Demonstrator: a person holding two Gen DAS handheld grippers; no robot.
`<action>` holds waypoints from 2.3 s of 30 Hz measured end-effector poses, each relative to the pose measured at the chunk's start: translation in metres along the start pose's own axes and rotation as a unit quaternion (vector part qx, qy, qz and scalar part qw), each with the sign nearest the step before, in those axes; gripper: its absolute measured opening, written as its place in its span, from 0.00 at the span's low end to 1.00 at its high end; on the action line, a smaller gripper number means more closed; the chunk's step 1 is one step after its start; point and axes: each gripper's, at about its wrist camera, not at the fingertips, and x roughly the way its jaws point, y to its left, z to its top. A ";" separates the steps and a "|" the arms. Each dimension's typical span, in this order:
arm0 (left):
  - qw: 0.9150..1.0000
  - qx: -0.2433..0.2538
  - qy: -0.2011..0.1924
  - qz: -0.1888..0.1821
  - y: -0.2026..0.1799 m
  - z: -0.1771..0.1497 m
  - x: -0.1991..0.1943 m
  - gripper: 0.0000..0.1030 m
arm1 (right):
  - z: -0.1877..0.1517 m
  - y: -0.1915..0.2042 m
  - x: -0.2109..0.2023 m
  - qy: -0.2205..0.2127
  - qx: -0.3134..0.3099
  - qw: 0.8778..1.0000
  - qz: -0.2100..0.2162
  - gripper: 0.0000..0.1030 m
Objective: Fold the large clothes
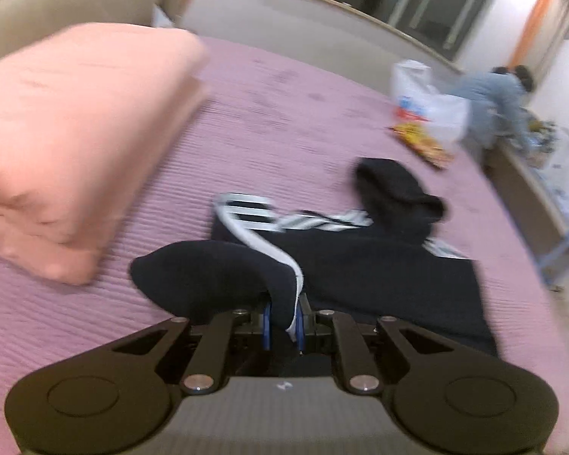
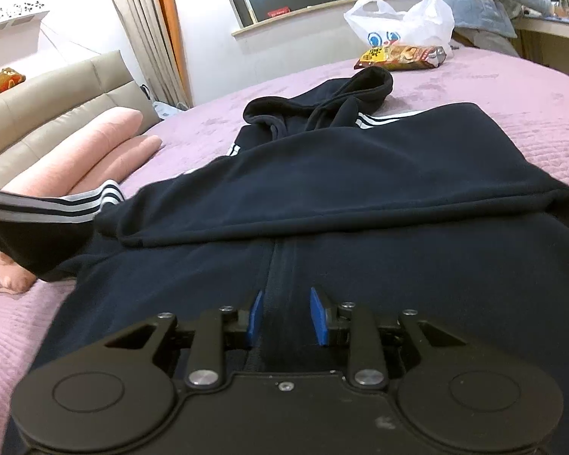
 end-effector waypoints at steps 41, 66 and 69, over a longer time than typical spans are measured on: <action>0.989 -0.073 -0.001 -0.127 -0.003 -0.160 0.128 0.72 | 0.101 -0.079 0.004 0.050 -0.007 0.994 -0.101 0.09; 0.998 -0.015 -0.060 0.012 -0.064 -0.078 0.200 0.43 | 0.111 -0.049 0.013 -0.026 -0.128 0.975 -0.181 0.14; 0.999 -0.001 -0.034 0.039 -0.048 -0.087 0.231 0.13 | 0.098 -0.065 0.054 0.045 -0.114 0.972 -0.202 0.10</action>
